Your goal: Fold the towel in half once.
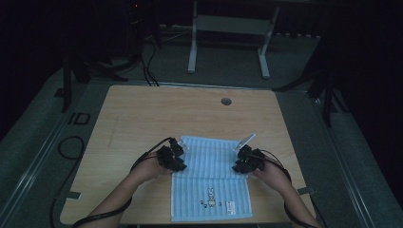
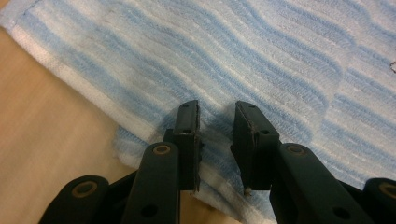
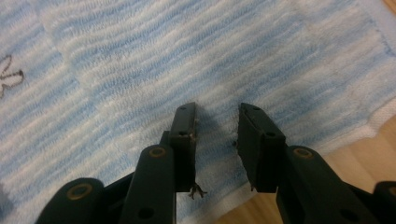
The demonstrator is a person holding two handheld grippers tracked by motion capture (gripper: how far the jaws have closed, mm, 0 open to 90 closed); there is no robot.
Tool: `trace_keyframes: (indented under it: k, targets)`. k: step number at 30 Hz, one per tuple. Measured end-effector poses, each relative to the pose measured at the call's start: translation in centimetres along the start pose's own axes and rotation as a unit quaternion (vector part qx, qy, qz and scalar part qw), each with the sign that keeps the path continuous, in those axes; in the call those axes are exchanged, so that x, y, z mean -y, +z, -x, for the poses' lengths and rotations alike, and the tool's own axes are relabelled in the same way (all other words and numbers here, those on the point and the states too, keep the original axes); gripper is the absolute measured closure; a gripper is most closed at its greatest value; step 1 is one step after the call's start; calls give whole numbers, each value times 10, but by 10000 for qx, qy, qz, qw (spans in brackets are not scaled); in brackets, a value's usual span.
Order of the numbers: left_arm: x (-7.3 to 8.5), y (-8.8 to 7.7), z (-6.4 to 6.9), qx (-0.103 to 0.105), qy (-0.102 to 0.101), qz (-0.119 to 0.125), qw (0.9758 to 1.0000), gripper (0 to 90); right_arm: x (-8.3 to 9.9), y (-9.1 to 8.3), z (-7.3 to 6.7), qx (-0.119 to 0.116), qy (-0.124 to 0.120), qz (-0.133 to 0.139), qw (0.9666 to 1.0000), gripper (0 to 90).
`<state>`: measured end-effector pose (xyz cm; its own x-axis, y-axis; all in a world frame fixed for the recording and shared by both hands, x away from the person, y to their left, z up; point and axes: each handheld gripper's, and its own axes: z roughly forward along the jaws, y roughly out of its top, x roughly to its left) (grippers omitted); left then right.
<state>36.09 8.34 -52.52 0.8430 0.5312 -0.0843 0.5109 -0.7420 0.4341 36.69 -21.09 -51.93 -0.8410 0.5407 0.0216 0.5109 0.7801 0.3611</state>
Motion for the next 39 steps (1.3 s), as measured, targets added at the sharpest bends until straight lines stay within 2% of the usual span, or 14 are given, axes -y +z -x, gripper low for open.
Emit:
trace_keyframes:
  k: [8, 11, 12, 13, 16, 19, 22, 24, 26, 27, 28, 30, 32, 39]
  targets:
    - [-16, 6, 0, 35, 184, -158, 9997, 710, -7, -2, 17, -86, 124, -543, 9984, 653]
    - [-20, 5, -1, 113, 134, -216, 9996, 681, -16, -5, 18, -167, -53, -685, 9975, 610]
    - [-24, -1, -3, 49, 208, -194, 9996, 657, -18, -9, 20, -153, -75, -643, 9978, 606]
    - [-26, -4, -6, -51, 165, -179, 9997, 630, -20, -15, 23, -80, -67, -554, 9984, 606]
    - [-36, -12, -19, -383, -30, -88, 9992, 555, -30, -30, 41, 170, 249, -381, 9988, 584]
    - [-47, -15, -35, -658, -247, -51, 9975, 467, -40, -35, 62, 425, 492, -418, 9970, 537]
    - [-55, -15, -51, -790, -456, 30, 9958, 466, -48, -29, 77, 601, 613, -560, 9947, 512]
    - [-60, -11, -62, -805, -608, 67, 9949, 451, -52, -23, 85, 615, 812, -709, 9923, 499]
    - [-62, -8, -67, -807, -673, 57, 9944, 433, -53, -21, 89, 631, 914, -707, 9913, 485]
    - [-64, -3, -75, -801, -782, 41, 9937, 433, -54, -19, 92, 627, 1007, -695, 9905, 480]
    - [-65, 0, -77, -754, -841, 54, 9936, 433, -56, -14, 97, 591, 1141, -648, 9896, 466]
    - [-67, 5, -82, -759, -864, 16, 9934, 432, -57, -10, 99, 568, 1208, -639, 9890, 466]
    - [-68, 11, -84, -666, -940, 12, 9933, 431, -58, -6, 99, 623, 1141, -694, 9891, 467]
    - [-71, 26, -83, -613, -874, -198, 9941, 431, -55, 13, 104, 626, 1118, -1063, 9860, 543]
